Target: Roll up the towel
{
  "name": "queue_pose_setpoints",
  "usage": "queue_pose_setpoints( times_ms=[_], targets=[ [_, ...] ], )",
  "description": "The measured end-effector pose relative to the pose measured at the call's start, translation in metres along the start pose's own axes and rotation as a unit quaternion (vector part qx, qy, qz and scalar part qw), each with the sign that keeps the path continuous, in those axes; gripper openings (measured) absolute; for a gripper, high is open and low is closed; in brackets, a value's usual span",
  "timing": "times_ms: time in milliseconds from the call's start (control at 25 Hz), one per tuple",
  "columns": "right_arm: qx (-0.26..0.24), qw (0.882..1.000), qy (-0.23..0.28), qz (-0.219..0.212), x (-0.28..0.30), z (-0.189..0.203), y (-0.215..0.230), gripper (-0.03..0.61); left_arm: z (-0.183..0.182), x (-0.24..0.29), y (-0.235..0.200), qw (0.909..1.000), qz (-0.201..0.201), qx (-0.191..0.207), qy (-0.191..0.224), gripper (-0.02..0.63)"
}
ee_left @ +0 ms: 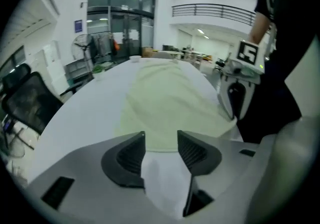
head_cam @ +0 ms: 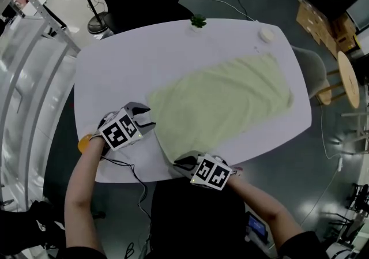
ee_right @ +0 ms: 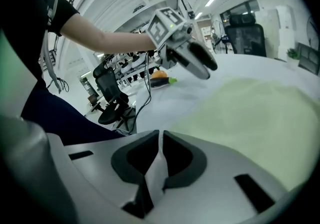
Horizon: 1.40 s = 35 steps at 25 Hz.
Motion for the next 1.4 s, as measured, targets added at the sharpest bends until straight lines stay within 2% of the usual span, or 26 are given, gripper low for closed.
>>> queue_pose_setpoints(
  times_ms=[40,120,280,440,640,760,840,960,1160,1280,1400],
  targets=[
    [0.001,1.0,0.01,-0.001,-0.007,-0.004,0.001,0.035,-0.002,0.004,0.012,0.9995,0.021,0.025,-0.007,0.234],
    [0.005,0.999,0.031,-0.004,-0.023,-0.015,0.003,0.035,-0.002,0.012,0.027,0.9974,0.043,0.053,-0.024,0.256],
    [0.01,0.998,0.066,0.006,-0.058,-0.037,0.023,0.035,0.002,0.018,0.035,0.9956,0.058,0.057,-0.048,0.268],
    [0.024,0.995,0.091,0.028,-0.092,-0.053,0.057,0.035,0.001,0.019,0.032,0.9953,0.041,0.053,-0.071,0.268],
    [0.041,0.992,0.105,0.05,-0.117,-0.055,0.105,0.036,-0.012,0.028,0.027,0.997,-0.008,0.031,-0.071,0.26],
    [0.06,0.992,0.102,0.053,-0.116,-0.052,0.134,0.037,-0.02,0.04,0.02,0.997,-0.034,0.012,-0.069,0.215],
    [0.081,0.991,0.095,0.047,-0.108,-0.049,0.151,0.037,-0.016,0.049,0.016,0.9954,-0.04,0.0,-0.087,0.16],
    [0.093,0.992,0.08,0.043,-0.094,-0.051,0.172,0.037,-0.007,0.055,0.011,0.9924,-0.036,-0.013,-0.117,0.149],
    [0.081,0.994,0.044,0.063,-0.07,-0.054,0.195,0.037,0.004,0.059,0.006,0.9893,-0.029,-0.051,-0.134,0.149],
    [0.056,0.994,0.007,0.096,-0.053,-0.042,0.21,0.037,0.006,0.06,0.002,0.9873,-0.027,-0.085,-0.131,0.158],
    [0.037,0.994,0.003,0.106,-0.052,-0.041,0.212,0.036,0.006,0.058,0.001,0.9862,-0.039,-0.101,-0.125,0.163]
  ],
)
Point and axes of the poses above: the fingertips, and each gripper's own axes: x forward along the fingers, y to its right, z out of its underside, the point moved 6 cm from there along -x, backward along the fingers, and after that the axes turned 8 degrees about x, right-handed, at the moved point
